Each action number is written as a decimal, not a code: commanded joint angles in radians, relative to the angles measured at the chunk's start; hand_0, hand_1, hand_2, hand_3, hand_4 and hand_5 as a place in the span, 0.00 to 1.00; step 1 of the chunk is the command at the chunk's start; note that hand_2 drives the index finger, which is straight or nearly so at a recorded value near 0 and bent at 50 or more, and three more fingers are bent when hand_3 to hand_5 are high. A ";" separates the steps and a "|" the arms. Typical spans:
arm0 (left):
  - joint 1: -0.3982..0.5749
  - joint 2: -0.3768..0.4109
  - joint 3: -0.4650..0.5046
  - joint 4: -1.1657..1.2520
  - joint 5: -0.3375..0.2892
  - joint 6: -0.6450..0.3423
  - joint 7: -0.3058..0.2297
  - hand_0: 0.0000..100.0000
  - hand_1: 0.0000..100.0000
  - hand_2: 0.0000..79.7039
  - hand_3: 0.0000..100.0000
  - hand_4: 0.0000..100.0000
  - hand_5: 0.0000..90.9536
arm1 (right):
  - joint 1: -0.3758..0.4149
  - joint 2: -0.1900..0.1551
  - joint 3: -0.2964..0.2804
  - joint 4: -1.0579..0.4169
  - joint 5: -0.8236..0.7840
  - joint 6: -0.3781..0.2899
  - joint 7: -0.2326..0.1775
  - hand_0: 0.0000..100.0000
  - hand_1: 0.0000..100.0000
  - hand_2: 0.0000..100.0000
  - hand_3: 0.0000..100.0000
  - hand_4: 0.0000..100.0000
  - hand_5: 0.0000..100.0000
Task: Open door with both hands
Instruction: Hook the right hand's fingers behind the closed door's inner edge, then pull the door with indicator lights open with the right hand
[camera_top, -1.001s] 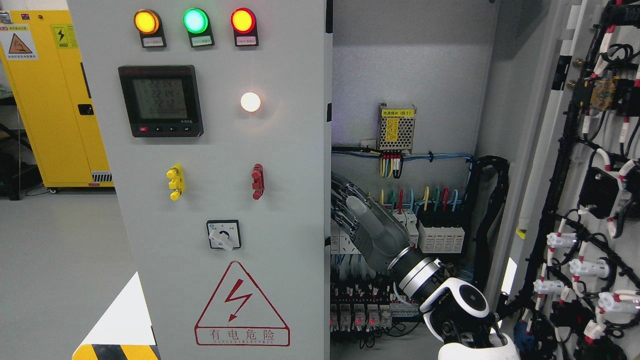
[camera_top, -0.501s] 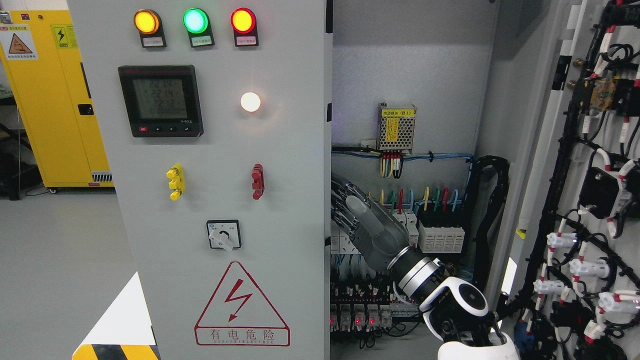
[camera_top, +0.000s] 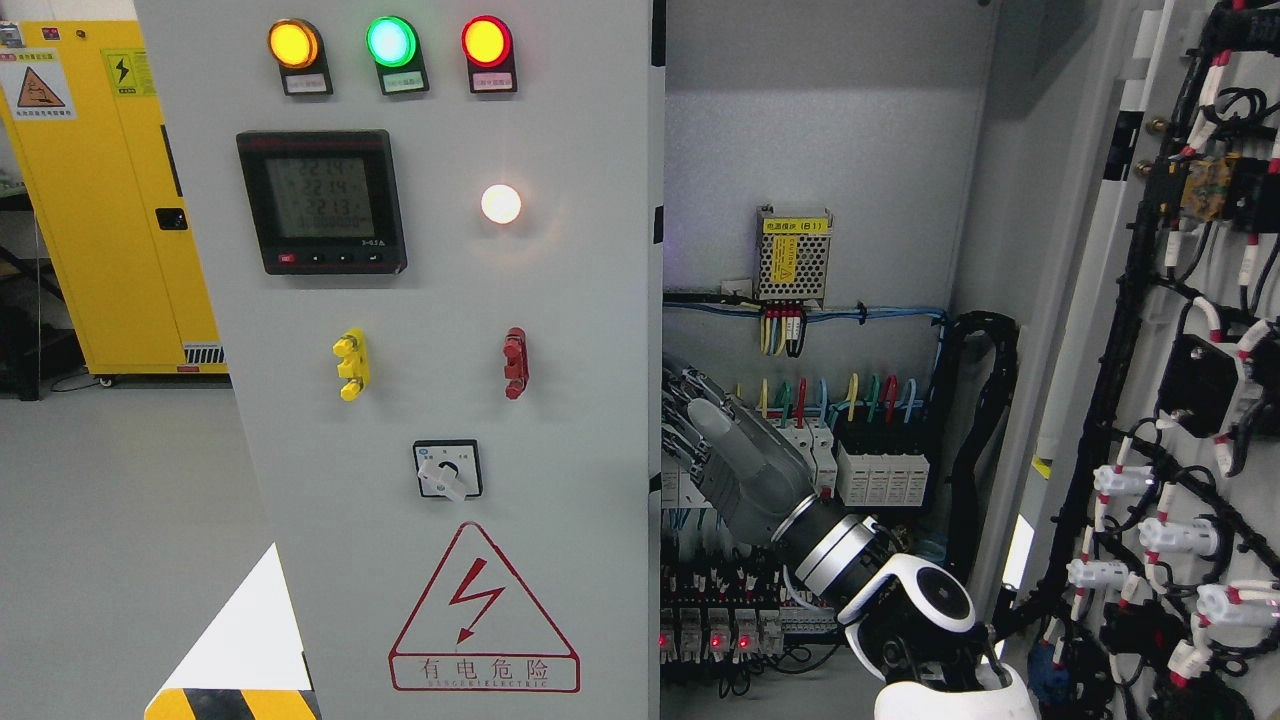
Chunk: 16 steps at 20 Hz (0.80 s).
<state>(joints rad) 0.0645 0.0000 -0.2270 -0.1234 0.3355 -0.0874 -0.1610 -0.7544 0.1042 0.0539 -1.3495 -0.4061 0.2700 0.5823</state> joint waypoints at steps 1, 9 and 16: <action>0.000 -0.020 0.000 0.001 0.000 0.000 0.000 0.12 0.56 0.00 0.00 0.00 0.00 | -0.009 0.000 0.000 0.013 0.000 -0.002 0.030 0.00 0.50 0.04 0.00 0.00 0.00; 0.000 -0.021 0.000 0.001 -0.001 0.000 0.000 0.12 0.56 0.00 0.00 0.00 0.00 | -0.019 0.000 0.000 0.023 -0.002 0.005 0.054 0.00 0.50 0.04 0.00 0.00 0.00; 0.000 -0.021 0.000 0.001 0.000 0.000 0.000 0.12 0.56 0.00 0.00 0.00 0.00 | -0.023 0.000 0.000 0.024 -0.002 0.008 0.096 0.00 0.50 0.04 0.00 0.00 0.00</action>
<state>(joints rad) 0.0645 0.0000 -0.2270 -0.1232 0.3356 -0.0874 -0.1610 -0.7740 0.1039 0.0530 -1.3326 -0.4084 0.2742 0.6757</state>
